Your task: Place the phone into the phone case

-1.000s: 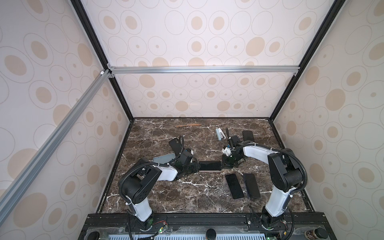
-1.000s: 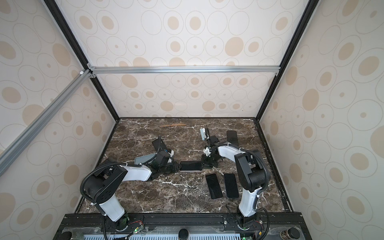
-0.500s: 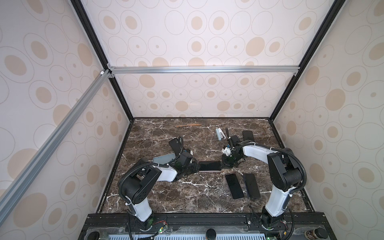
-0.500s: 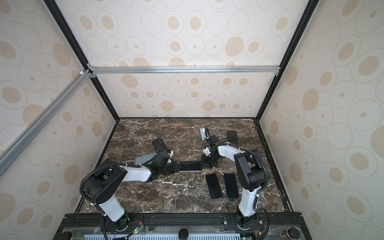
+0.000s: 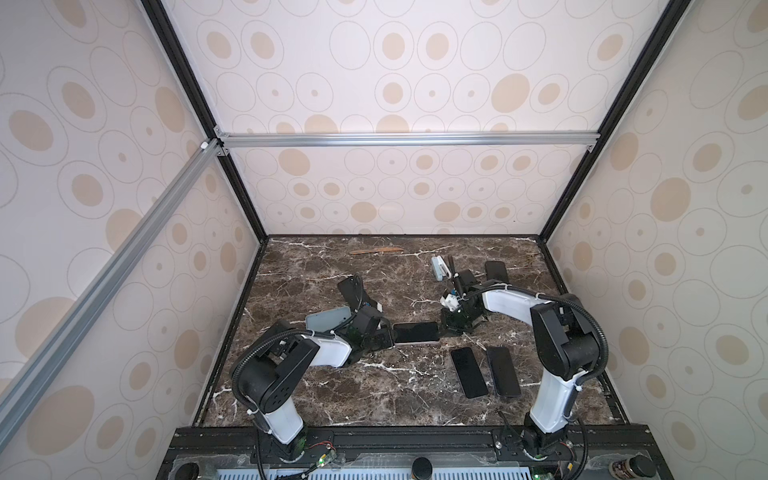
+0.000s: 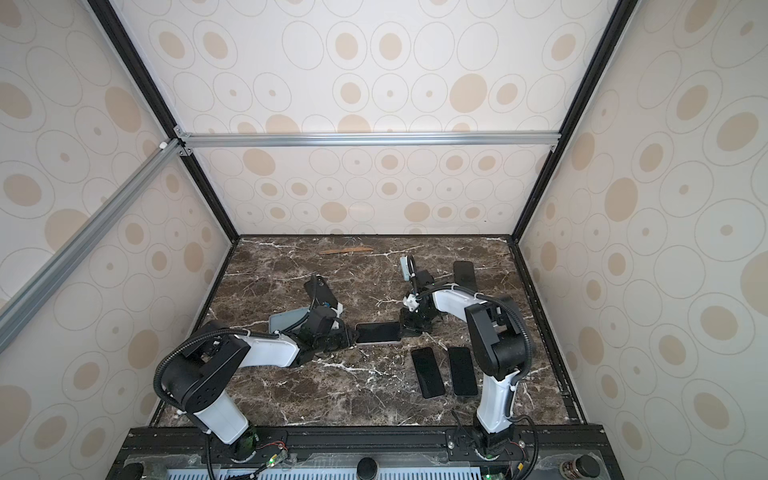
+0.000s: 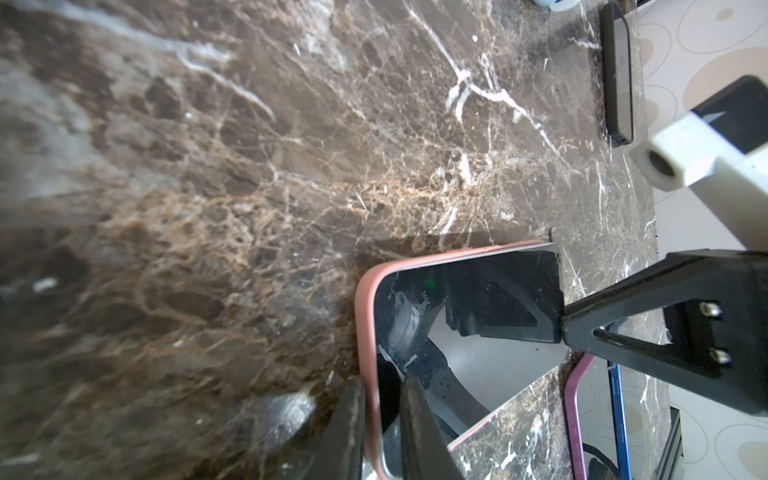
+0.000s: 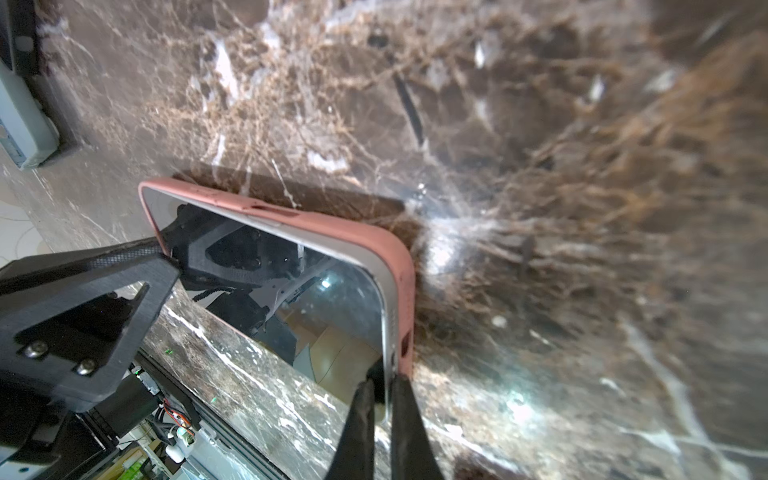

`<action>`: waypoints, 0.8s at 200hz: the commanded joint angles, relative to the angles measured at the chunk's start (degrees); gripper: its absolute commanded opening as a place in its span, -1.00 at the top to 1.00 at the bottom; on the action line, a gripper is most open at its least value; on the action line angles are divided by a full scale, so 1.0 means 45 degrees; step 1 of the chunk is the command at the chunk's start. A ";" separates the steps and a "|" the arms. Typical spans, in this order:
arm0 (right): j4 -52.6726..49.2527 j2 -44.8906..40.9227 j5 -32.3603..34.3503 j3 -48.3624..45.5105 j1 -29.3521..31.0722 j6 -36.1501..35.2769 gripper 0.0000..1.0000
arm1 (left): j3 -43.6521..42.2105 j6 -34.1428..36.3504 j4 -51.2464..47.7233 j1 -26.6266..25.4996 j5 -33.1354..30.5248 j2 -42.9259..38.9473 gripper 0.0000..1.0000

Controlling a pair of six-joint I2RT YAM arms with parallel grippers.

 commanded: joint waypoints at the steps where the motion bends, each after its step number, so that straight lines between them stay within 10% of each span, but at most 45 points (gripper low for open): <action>1: 0.1237 0.5065 0.3082 -0.2007 0.2369 0.0111 0.84 | -0.0594 -0.0376 -0.2100 -0.0270 0.0728 0.0839 0.64; 160: 0.1439 0.7375 0.3887 -0.1458 0.3259 0.0151 0.92 | -0.0596 -0.0523 -0.2198 -0.0304 0.0766 0.1010 0.66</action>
